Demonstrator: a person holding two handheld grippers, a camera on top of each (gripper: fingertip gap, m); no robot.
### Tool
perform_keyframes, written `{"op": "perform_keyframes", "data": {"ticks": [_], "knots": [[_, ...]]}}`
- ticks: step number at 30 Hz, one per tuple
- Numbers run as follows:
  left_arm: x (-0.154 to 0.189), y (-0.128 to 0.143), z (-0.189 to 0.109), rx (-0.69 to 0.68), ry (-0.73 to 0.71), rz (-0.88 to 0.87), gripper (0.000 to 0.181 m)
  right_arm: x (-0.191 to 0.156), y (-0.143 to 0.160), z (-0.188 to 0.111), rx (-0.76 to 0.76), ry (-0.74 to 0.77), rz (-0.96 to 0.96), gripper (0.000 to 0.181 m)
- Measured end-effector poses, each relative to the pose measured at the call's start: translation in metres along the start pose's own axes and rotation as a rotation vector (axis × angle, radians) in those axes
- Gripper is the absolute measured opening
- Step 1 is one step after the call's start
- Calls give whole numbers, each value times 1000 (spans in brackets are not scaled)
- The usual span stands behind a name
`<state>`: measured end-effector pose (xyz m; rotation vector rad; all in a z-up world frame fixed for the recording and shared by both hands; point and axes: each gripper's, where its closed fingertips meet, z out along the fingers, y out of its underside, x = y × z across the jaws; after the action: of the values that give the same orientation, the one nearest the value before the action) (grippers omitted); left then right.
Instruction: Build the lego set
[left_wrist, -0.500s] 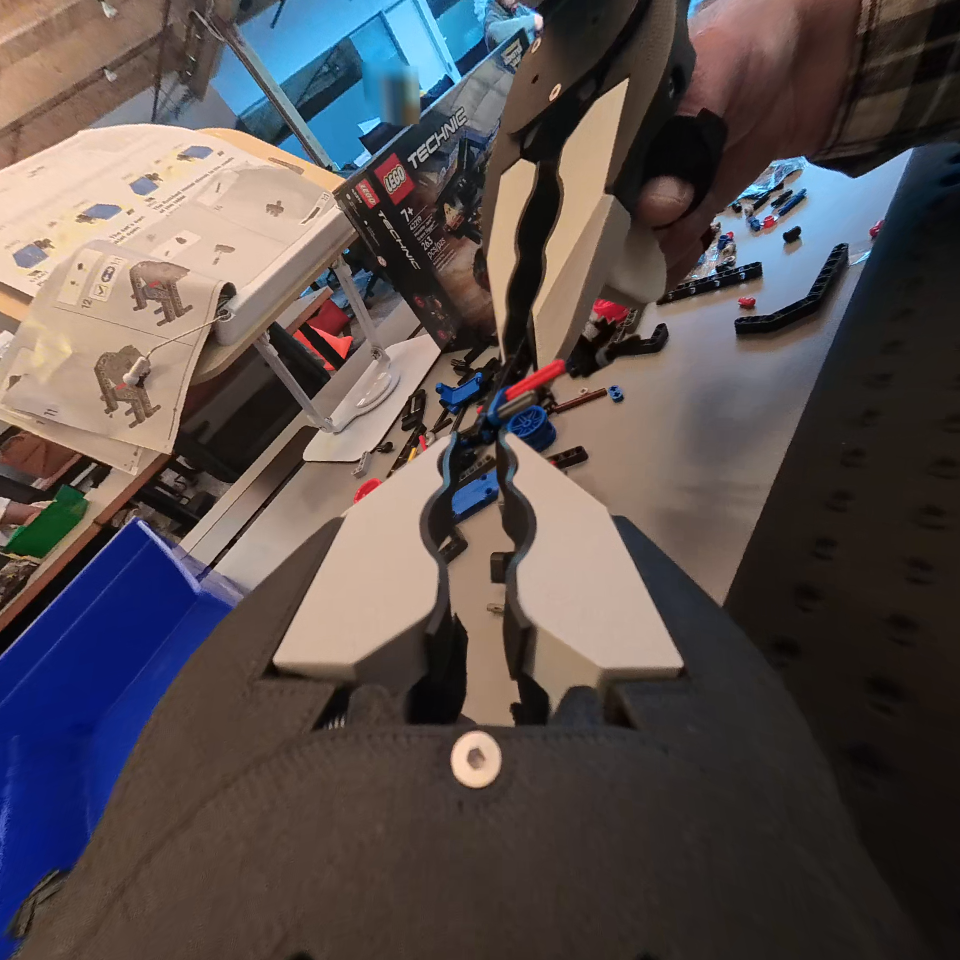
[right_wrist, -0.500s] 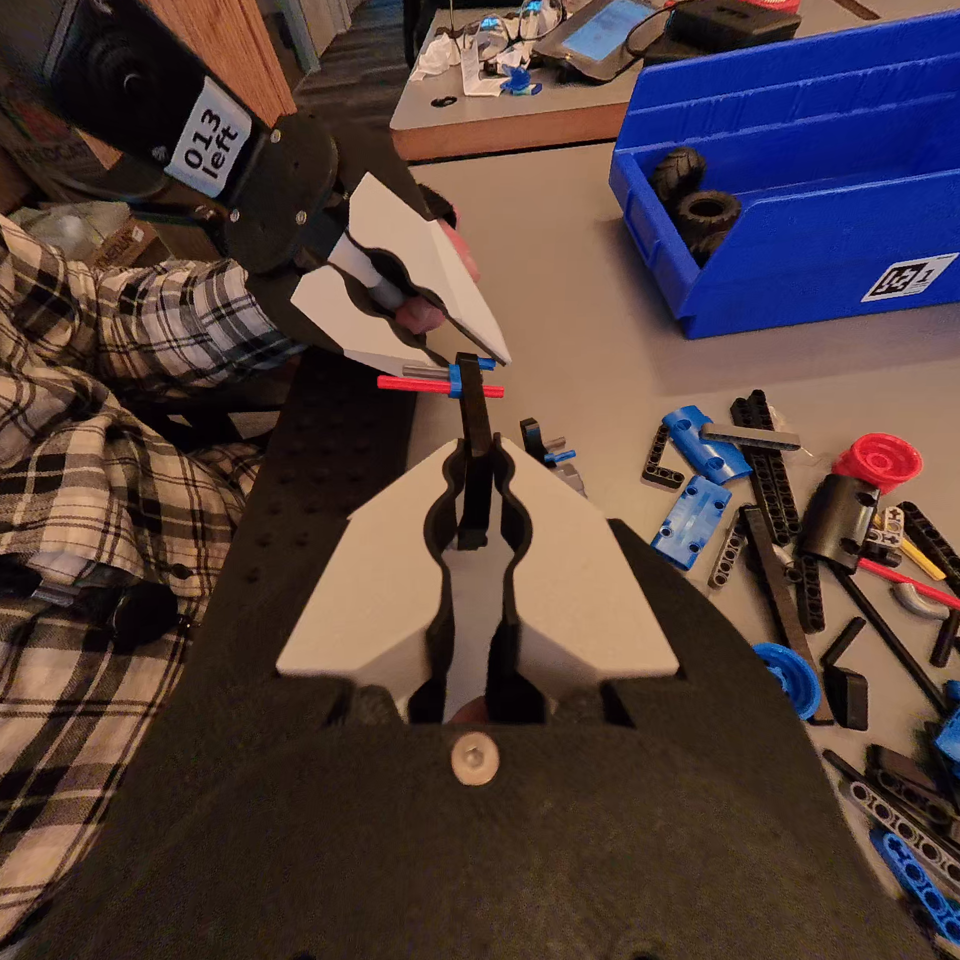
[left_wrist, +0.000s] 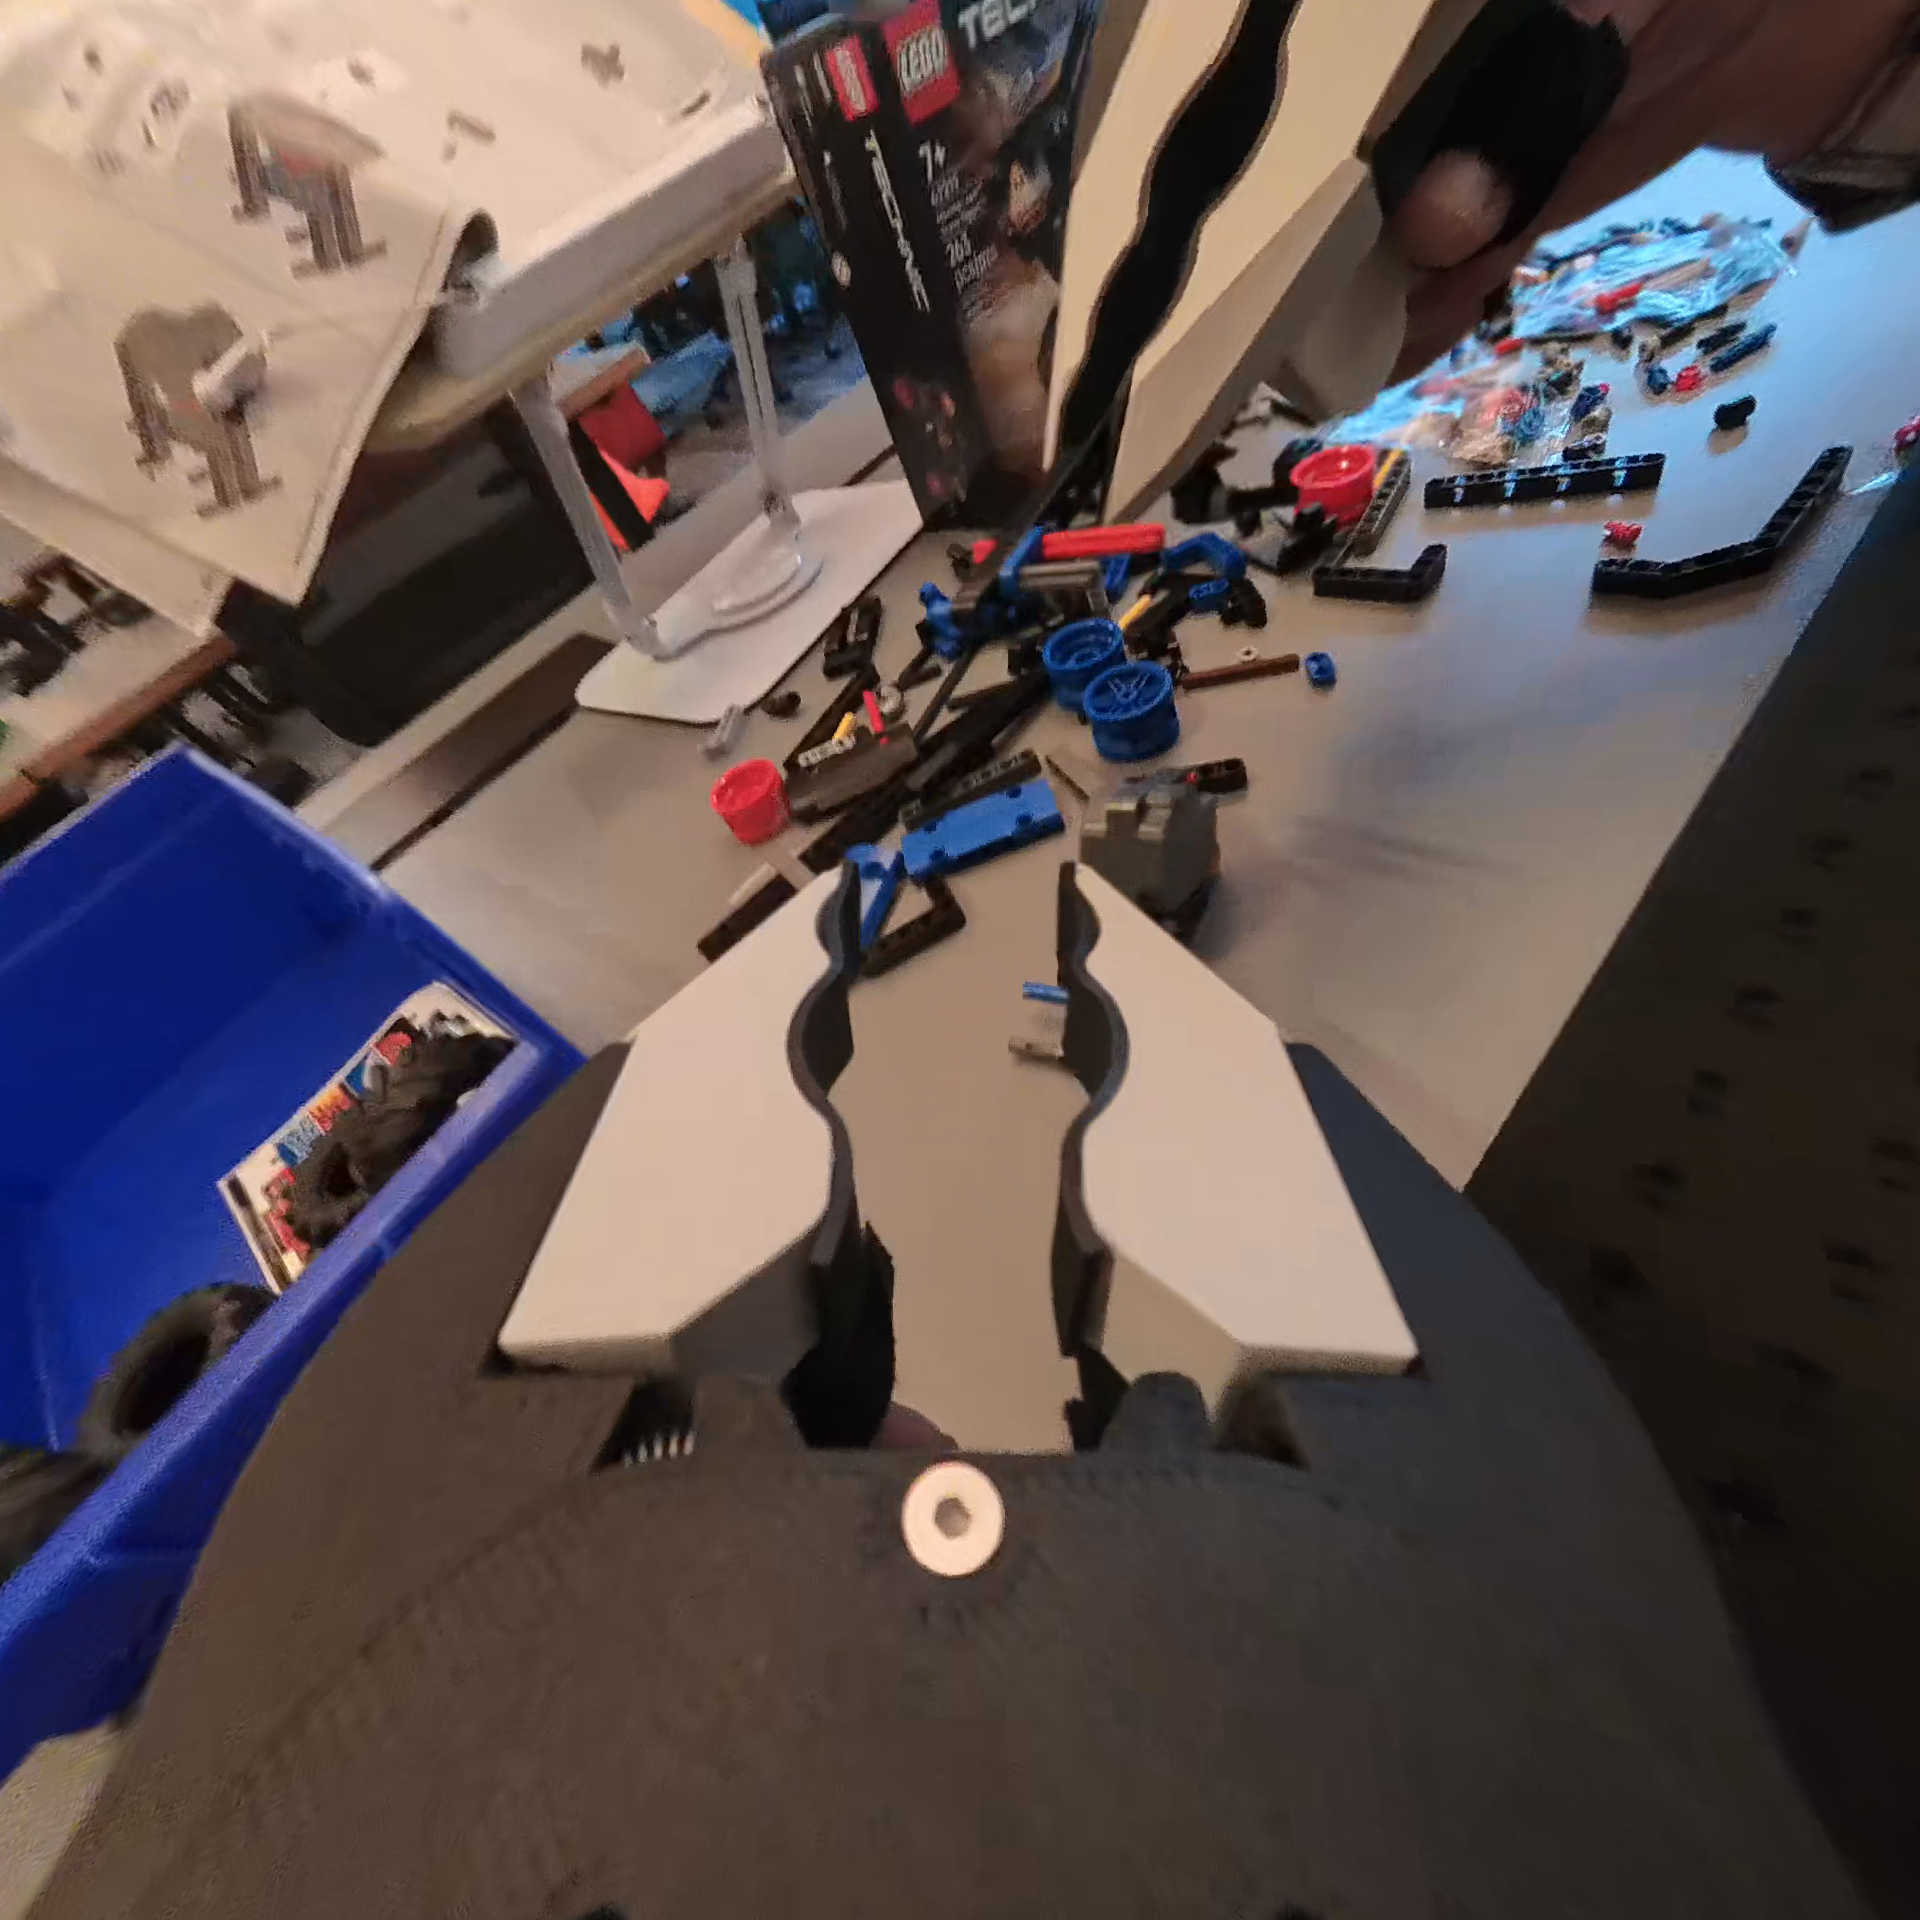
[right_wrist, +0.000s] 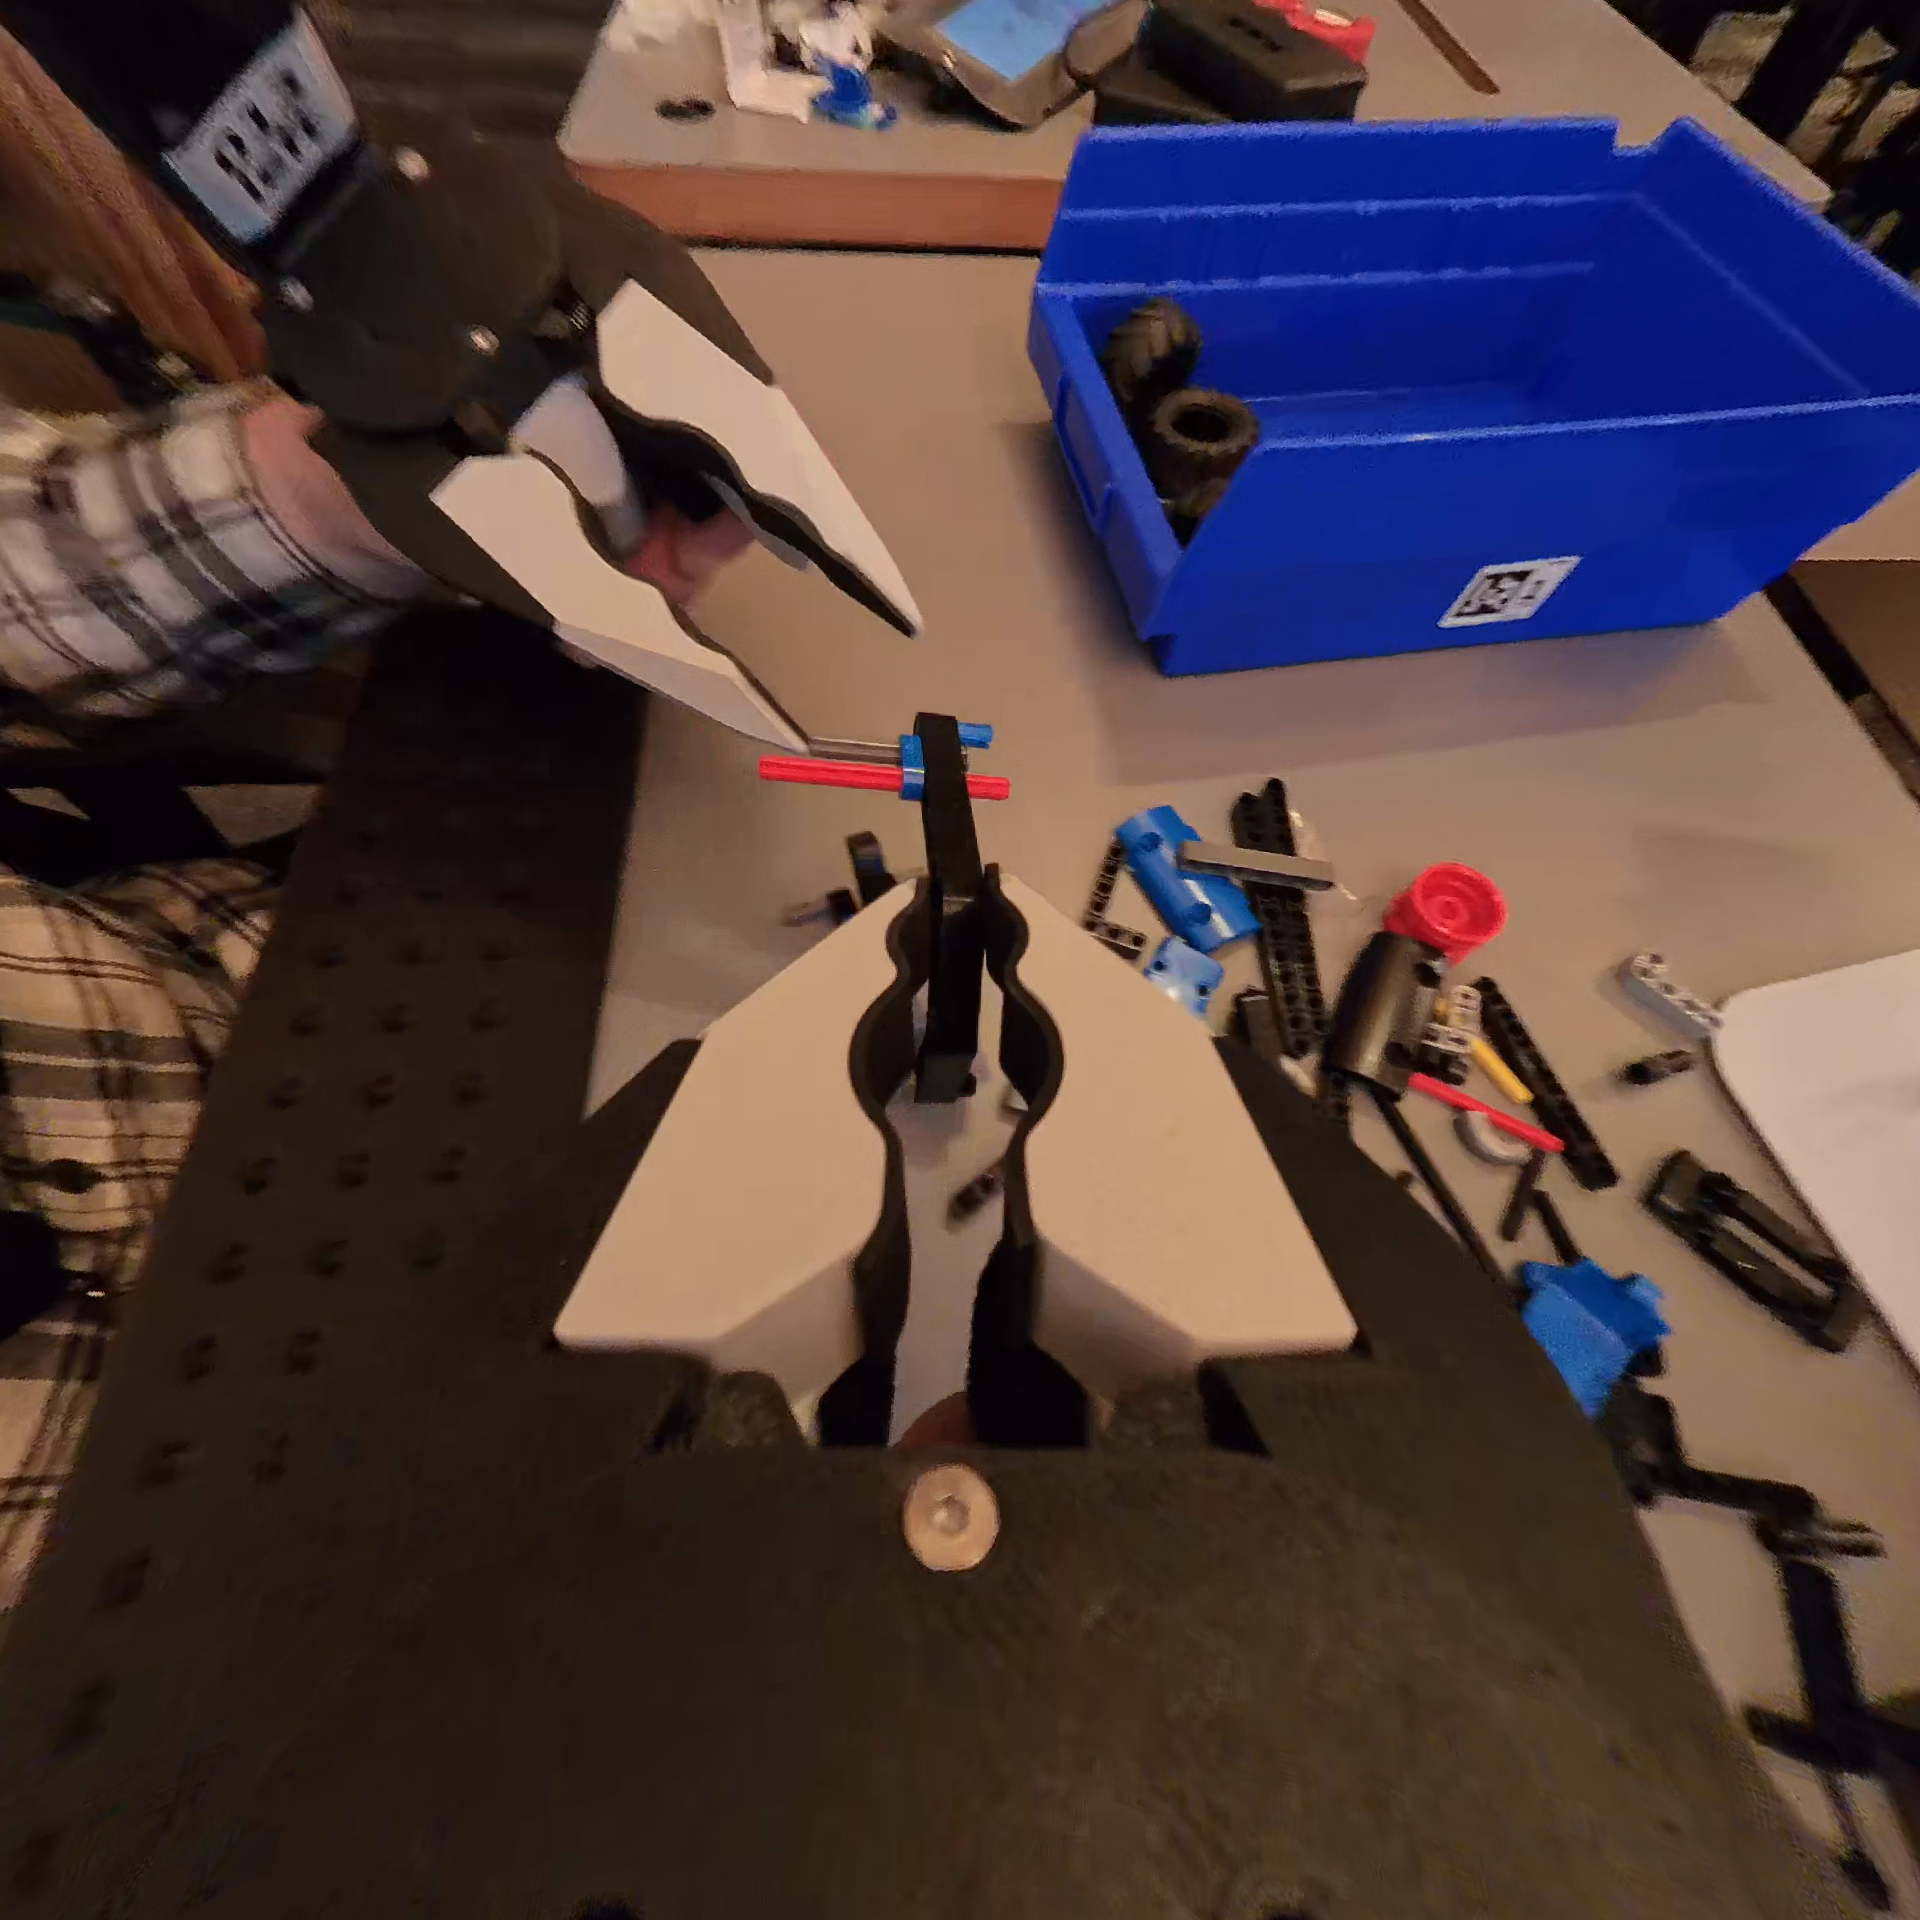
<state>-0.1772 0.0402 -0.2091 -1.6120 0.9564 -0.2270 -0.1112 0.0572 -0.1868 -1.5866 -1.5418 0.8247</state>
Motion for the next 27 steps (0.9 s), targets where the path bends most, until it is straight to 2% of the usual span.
{"op": "perform_keyframes", "data": {"ticks": [7, 19, 27], "knots": [[17, 26, 8, -118, 93, -9, 44, 16, 9, 21, -143, 11, -111, 7], [13, 39, 20, -209, 47, 16, 49, 20, 25, 61, -377, -81, -336, 6], [10, 42, 28, -220, 23, 25, 66, 16, 30, 69, -427, -154, -373, 6]]}}
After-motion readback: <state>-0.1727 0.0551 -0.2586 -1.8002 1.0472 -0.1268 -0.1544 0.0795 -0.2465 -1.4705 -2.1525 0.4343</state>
